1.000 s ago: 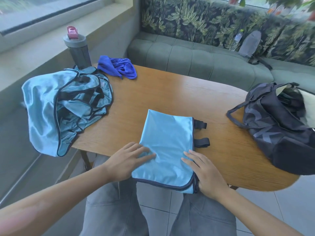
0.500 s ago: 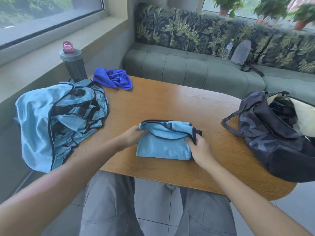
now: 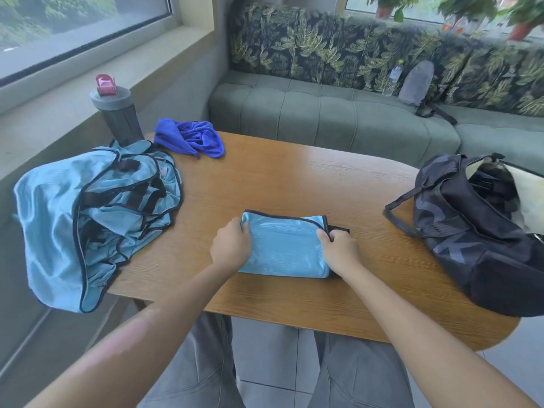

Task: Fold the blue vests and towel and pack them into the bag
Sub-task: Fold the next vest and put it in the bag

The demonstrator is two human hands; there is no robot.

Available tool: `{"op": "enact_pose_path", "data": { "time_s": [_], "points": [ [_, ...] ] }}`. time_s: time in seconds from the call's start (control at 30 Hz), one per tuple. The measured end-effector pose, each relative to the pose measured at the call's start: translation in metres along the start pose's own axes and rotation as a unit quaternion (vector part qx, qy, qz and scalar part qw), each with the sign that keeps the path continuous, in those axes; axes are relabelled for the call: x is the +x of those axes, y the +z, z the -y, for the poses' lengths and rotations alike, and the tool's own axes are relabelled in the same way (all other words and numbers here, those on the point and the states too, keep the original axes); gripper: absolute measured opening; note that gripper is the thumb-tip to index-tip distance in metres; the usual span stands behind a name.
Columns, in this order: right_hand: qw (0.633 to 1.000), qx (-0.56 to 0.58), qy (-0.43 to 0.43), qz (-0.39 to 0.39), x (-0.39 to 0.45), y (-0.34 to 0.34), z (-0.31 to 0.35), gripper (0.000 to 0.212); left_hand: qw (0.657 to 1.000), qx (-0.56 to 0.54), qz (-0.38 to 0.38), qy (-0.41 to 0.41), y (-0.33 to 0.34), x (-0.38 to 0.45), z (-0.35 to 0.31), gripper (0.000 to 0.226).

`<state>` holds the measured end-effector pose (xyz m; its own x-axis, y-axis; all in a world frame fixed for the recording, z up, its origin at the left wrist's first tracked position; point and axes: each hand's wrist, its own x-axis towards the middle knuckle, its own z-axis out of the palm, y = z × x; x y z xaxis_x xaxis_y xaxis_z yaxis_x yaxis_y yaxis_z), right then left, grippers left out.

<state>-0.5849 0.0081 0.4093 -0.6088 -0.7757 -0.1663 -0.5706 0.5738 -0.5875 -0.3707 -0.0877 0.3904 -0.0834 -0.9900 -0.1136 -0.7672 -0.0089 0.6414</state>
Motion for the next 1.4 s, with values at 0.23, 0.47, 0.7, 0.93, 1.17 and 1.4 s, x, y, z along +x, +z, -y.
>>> {"op": "enact_pose_path", "data": {
  "time_s": [0.23,0.47,0.7,0.93,1.17,1.4],
  "points": [
    [0.999,0.028,0.005,0.024,0.005,-0.004,0.0,0.045,0.961,0.137,-0.139,0.195,0.007,-0.003,-0.001,0.027],
    [0.999,0.044,-0.021,0.0,-0.015,-0.025,0.0,0.031,0.868,0.218,0.033,0.445,0.027,0.019,0.01,0.04],
    [0.843,-0.321,-0.429,-0.048,-0.065,0.011,-0.046,0.06,0.891,0.18,0.041,0.415,0.033,0.02,0.016,0.045],
    [0.811,-0.415,-0.405,-0.077,-0.023,0.019,-0.041,0.053,0.889,0.215,0.093,0.394,0.029,0.018,0.02,0.067],
    [0.783,-0.414,-0.458,-0.081,-0.021,0.009,-0.065,0.051,0.901,0.197,0.109,0.371,0.028,0.016,0.018,0.054],
    [0.783,-0.432,-0.443,-0.06,-0.015,-0.001,-0.069,0.055,0.907,0.212,0.095,0.351,0.032,0.008,0.018,0.064]
  ]
}}
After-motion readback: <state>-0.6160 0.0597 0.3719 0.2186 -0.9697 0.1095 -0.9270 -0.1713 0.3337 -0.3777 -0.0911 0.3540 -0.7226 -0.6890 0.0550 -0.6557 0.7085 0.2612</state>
